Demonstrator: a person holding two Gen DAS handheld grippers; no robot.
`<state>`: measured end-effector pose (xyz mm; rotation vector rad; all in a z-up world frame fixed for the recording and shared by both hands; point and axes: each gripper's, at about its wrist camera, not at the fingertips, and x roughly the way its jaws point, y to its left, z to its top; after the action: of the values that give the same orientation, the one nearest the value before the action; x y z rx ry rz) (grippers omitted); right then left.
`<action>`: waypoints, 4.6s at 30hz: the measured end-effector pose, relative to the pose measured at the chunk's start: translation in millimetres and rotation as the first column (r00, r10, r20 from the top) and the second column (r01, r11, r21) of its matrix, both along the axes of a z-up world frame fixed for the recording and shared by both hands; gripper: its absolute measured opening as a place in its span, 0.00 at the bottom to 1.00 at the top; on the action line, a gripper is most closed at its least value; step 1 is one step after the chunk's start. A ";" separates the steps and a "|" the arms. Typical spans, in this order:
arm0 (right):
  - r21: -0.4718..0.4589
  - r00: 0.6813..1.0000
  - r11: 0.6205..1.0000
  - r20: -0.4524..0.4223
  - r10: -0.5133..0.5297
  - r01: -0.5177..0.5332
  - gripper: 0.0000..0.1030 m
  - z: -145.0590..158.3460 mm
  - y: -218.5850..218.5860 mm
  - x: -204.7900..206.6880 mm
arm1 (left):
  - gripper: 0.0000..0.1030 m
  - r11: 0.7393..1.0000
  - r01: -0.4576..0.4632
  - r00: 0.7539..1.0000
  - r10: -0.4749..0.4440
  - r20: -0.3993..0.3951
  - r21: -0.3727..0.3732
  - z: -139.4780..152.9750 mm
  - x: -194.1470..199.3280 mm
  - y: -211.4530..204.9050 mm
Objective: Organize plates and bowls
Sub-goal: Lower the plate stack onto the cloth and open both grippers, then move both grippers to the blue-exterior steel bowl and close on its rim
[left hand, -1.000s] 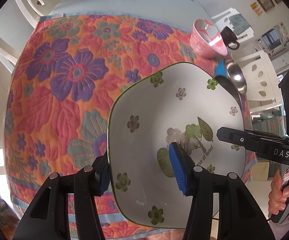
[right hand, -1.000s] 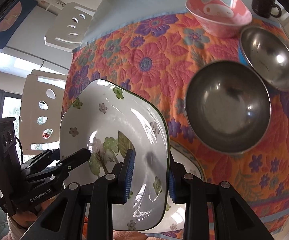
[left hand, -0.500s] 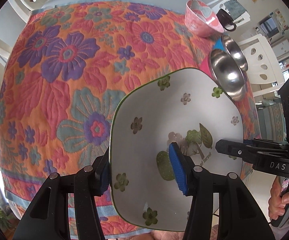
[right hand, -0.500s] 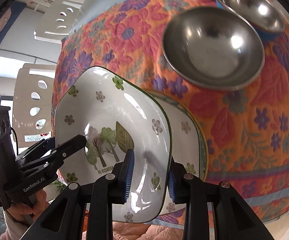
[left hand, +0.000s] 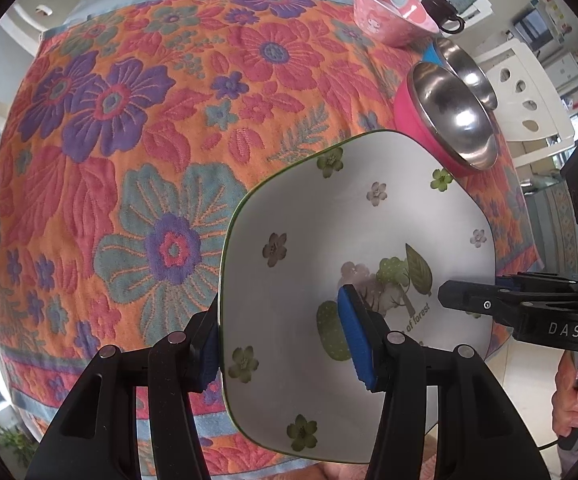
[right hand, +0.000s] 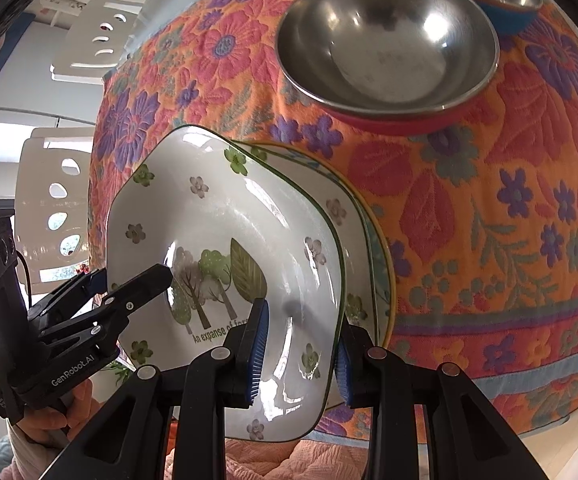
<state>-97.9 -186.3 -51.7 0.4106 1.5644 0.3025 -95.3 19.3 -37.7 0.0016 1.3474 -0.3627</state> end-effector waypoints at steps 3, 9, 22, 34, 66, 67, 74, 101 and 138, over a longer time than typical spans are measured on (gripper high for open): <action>-0.006 1.000 1.000 -0.007 0.001 -0.001 0.29 -1.9 0.1 -1.6 | 0.47 1.000 0.001 1.000 -0.001 -0.006 0.003 -1.5 2.6 -1.1; -0.011 1.000 1.000 -0.024 -0.003 0.003 0.31 -4.8 -2.2 -2.8 | 0.47 0.999 0.019 1.000 -0.019 0.003 0.041 -3.4 5.0 -7.1; -0.005 0.999 1.000 -0.049 -0.007 0.007 0.31 -2.8 -6.3 0.9 | 0.47 1.000 0.012 1.000 -0.012 -0.005 0.024 -4.2 11.3 -7.9; 0.003 0.997 1.000 -0.072 -0.006 0.006 0.38 -1.8 -4.5 2.5 | 0.47 1.000 0.013 1.000 -0.013 -0.009 0.029 -4.4 10.9 -7.7; -0.021 0.997 0.999 -0.069 -0.025 0.024 0.40 10.6 -14.6 -5.6 | 0.47 0.995 -0.104 0.993 0.104 -0.047 -0.001 -0.8 9.0 24.5; -0.022 0.997 0.999 -0.069 -0.027 0.026 0.40 10.9 -14.6 -6.0 | 0.47 0.995 -0.104 0.993 0.104 -0.047 -0.001 -0.6 8.5 24.9; -0.051 0.998 0.998 -0.063 -0.031 0.027 0.41 12.7 -11.8 -7.9 | 0.47 0.993 -0.120 0.991 0.119 -0.056 -0.001 1.1 6.1 29.8; -0.042 1.000 0.999 0.003 0.028 -0.028 0.42 49.0 -13.3 -8.2 | 0.50 0.948 -0.310 0.945 0.316 -0.087 0.076 40.7 -4.3 62.0; 0.046 0.999 0.998 -0.032 0.044 -0.043 0.48 5.3 -215.0 195.7 | 0.51 0.955 -0.291 0.951 0.295 -0.097 0.059 24.6 176.8 -211.9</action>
<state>97.8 -401.2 -46.3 0.4190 1.6025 0.3673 81.5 -192.6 -13.1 -0.1818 1.4350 -0.0821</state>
